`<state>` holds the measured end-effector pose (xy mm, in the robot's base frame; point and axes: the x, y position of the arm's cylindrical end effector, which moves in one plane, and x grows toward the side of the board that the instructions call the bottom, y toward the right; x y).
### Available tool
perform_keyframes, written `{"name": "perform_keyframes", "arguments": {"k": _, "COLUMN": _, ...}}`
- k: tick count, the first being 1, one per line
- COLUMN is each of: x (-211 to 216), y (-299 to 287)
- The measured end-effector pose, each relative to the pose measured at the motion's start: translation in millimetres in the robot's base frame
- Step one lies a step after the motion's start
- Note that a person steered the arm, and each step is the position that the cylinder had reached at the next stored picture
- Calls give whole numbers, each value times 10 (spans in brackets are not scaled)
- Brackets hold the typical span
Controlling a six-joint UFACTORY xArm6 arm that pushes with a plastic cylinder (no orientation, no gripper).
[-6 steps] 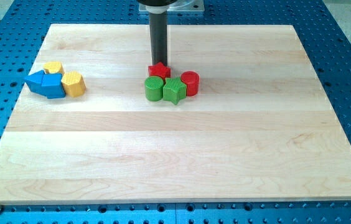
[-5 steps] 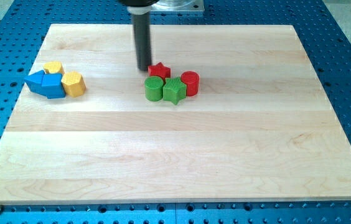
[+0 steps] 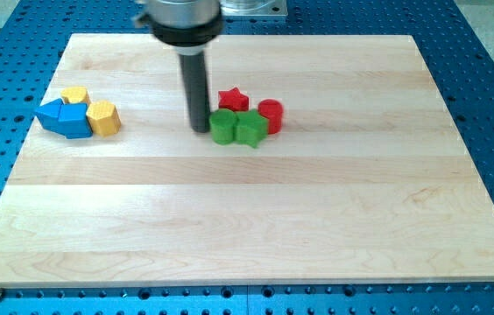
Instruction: Move the red blocks and the green blocks slightly to the right
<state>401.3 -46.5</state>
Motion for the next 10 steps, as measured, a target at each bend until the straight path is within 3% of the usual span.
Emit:
{"name": "perform_keyframes", "arguments": {"k": 1, "x": -35, "y": -380}}
{"name": "perform_keyframes", "arguments": {"k": 2, "x": -352, "y": -130}}
{"name": "perform_keyframes", "arguments": {"k": 3, "x": -318, "y": 269}}
{"name": "perform_keyframes", "arguments": {"k": 7, "x": -539, "y": 246}}
{"name": "perform_keyframes", "arguments": {"k": 9, "x": 61, "y": -141}}
{"name": "perform_keyframes", "arguments": {"k": 10, "x": 333, "y": 56}}
